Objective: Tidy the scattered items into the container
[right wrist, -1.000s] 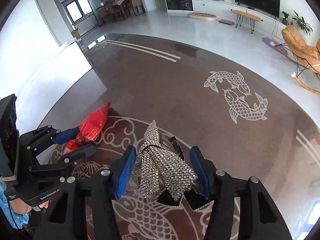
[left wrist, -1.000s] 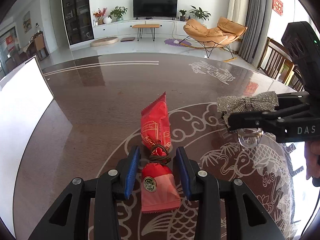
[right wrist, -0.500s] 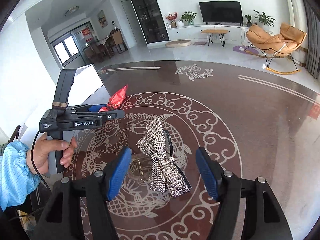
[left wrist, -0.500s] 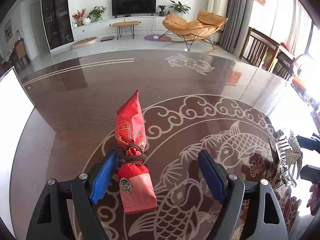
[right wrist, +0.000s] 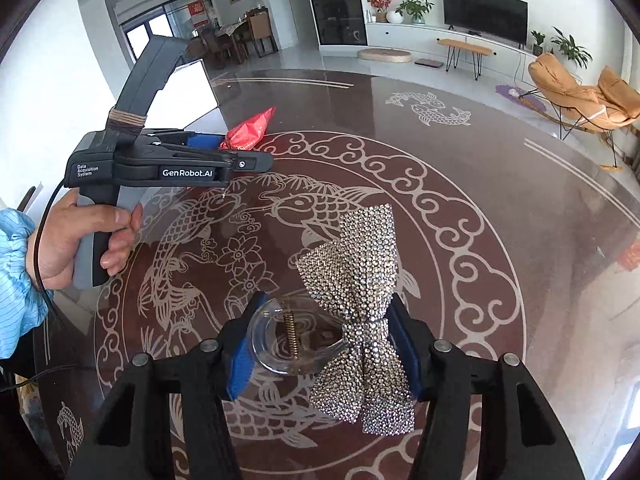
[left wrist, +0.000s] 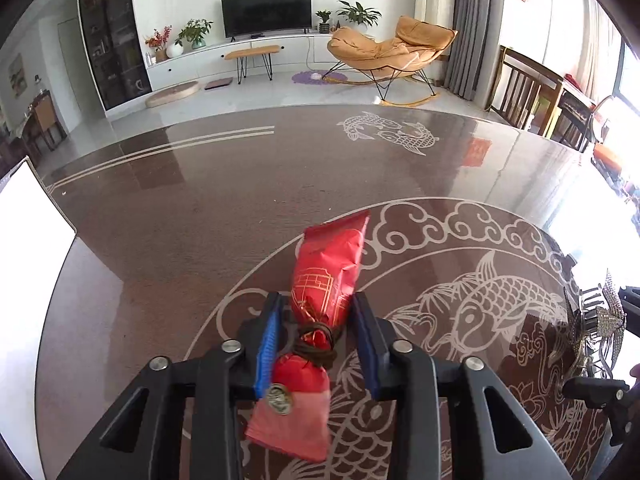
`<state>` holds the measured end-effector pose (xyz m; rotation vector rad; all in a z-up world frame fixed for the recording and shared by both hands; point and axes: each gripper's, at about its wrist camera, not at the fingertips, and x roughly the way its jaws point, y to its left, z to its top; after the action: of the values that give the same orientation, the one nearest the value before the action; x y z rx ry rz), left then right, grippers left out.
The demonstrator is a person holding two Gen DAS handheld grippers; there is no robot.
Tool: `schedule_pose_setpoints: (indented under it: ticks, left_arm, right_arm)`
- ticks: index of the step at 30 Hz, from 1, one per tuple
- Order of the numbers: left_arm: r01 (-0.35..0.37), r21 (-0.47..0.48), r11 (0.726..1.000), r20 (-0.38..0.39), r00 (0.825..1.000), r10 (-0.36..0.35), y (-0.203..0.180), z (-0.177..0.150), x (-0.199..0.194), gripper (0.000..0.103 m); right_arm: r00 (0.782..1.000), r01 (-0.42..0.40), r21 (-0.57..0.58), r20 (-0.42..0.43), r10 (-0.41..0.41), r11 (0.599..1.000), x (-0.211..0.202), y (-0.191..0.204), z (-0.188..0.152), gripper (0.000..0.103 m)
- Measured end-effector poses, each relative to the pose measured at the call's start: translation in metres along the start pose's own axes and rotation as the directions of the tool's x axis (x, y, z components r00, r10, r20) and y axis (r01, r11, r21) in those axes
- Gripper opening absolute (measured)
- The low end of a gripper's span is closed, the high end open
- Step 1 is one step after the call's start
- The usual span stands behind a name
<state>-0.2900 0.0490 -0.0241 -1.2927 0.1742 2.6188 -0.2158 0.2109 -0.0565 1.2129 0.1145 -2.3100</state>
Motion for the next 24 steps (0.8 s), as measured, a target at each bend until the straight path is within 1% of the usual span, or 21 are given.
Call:
schedule_pose_setpoints:
  ticks: [1, 3, 5, 7, 9, 12, 14, 15, 16, 17, 18, 19, 22, 24]
  left_arm:
    - [0.009, 0.010, 1.000, -0.002, 1.000, -0.009, -0.001, -0.004, -0.005, 0.022]
    - [0.036, 0.013, 0.999, -0.004, 0.999, -0.036, -0.002, -0.020, -0.019, 0.022]
    - [0.061, -0.001, 0.998, -0.010, 0.998, -0.061, -0.004, -0.044, -0.038, 0.022]
    - [0.070, -0.034, 0.997, -0.016, 0.997, -0.070, -0.006, -0.069, -0.060, 0.022]
    - [0.052, -0.065, 0.997, -0.016, 0.998, -0.053, -0.014, -0.091, -0.076, 0.022]
    - [0.007, -0.086, 0.996, -0.008, 1.000, -0.007, -0.022, -0.107, -0.086, 0.023]
    - [-0.022, -0.094, 0.995, -0.004, 1.000, 0.022, -0.025, -0.109, -0.087, 0.024]
    - [-0.028, -0.092, 0.995, -0.004, 1.000, 0.028, -0.028, -0.110, -0.087, 0.027]
    - [-0.033, -0.090, 0.995, -0.004, 0.999, 0.033, -0.029, -0.111, -0.086, 0.042]
    - [-0.041, -0.089, 0.995, -0.011, 0.999, 0.041, -0.031, -0.111, -0.085, 0.069]
    - [-0.056, -0.094, 0.994, -0.022, 0.998, 0.054, -0.031, -0.113, -0.082, 0.081]
    - [-0.067, -0.097, 0.993, -0.030, 0.997, 0.065, -0.032, -0.113, -0.080, 0.086]
    - [-0.064, -0.096, 0.993, -0.034, 0.998, 0.061, -0.029, -0.113, -0.081, 0.087]
    - [-0.066, -0.096, 0.993, -0.042, 0.997, 0.062, -0.027, -0.110, -0.078, 0.090]
  right_arm:
    - [1.000, 0.011, 0.024, 0.008, -0.012, 1.000, -0.003, 0.000, -0.004, 0.058]
    - [1.000, 0.010, 0.073, 0.016, -0.011, 0.997, -0.007, 0.002, -0.012, 0.058]
    - [1.000, 0.004, 0.107, 0.014, -0.005, 0.994, -0.012, 0.015, -0.019, 0.058]
    - [0.999, 0.031, 0.112, 0.009, -0.033, 0.993, -0.017, 0.034, -0.029, 0.058]
    - [0.998, 0.060, 0.121, 0.007, -0.061, 0.991, -0.020, 0.054, -0.037, 0.058]
    - [0.989, 0.141, 0.120, 0.023, -0.144, 0.983, -0.022, 0.081, -0.046, 0.058]
    - [0.973, 0.225, 0.107, 0.038, -0.230, 0.969, -0.020, 0.092, -0.050, 0.058]
    - [0.970, 0.236, 0.105, 0.030, -0.241, 0.966, -0.018, 0.094, -0.051, 0.060]
    - [0.967, 0.249, 0.097, 0.036, -0.253, 0.964, -0.018, 0.095, -0.051, 0.060]
    - [0.965, 0.257, 0.098, 0.032, -0.261, 0.961, -0.018, 0.095, -0.051, 0.060]
    - [0.964, 0.259, 0.097, 0.028, -0.263, 0.961, -0.017, 0.096, -0.050, 0.061]
    - [0.963, 0.264, 0.092, 0.025, -0.268, 0.960, -0.017, 0.096, -0.049, 0.061]
    - [0.962, 0.268, 0.092, 0.024, -0.271, 0.959, -0.017, 0.097, -0.050, 0.062]
    - [0.963, 0.264, 0.094, 0.024, -0.267, 0.960, -0.017, 0.096, -0.050, 0.063]
